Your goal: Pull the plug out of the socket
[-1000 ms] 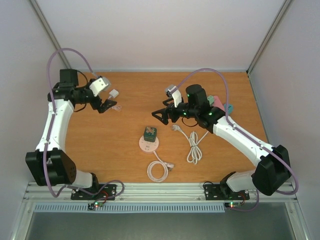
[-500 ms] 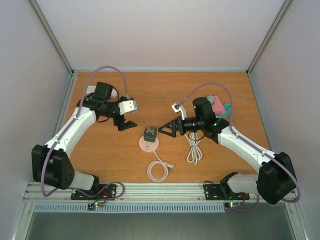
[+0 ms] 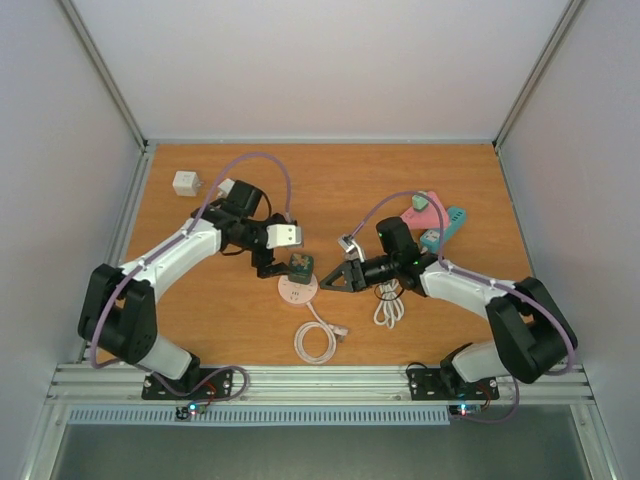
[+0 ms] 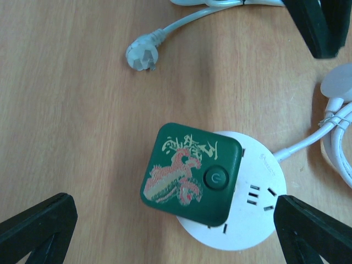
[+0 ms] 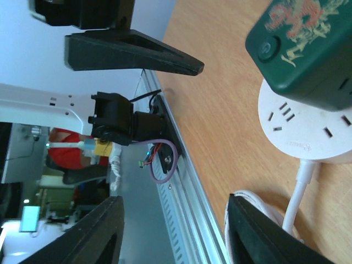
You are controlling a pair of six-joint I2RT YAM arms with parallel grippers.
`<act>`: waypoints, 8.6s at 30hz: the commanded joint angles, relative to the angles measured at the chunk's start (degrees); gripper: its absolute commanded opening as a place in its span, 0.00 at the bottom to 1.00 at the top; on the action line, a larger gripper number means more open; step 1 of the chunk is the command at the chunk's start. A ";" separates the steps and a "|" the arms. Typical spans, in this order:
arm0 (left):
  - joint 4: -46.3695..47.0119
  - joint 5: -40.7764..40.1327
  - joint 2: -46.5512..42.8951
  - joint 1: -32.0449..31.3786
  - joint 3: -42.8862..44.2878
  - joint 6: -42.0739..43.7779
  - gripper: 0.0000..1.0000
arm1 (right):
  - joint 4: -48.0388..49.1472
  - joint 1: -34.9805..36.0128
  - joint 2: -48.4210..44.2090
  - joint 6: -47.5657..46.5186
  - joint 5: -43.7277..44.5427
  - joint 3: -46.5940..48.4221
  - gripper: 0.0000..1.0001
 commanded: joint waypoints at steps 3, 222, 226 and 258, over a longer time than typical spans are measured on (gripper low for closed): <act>4.61 -0.54 4.64 -2.57 0.27 3.31 1.00 | 4.10 1.11 6.52 3.68 -4.49 1.00 0.46; 25.70 -12.66 -7.72 -5.64 -12.35 -24.77 0.19 | -2.66 2.29 46.20 6.41 18.67 20.49 0.02; 23.26 -10.20 -7.23 -3.55 -10.84 -26.45 0.18 | -2.70 2.28 45.25 6.22 18.11 20.43 0.02; 10.59 16.83 0.36 40.94 5.20 -34.45 0.23 | -9.66 2.43 19.07 -10.62 12.57 25.59 0.72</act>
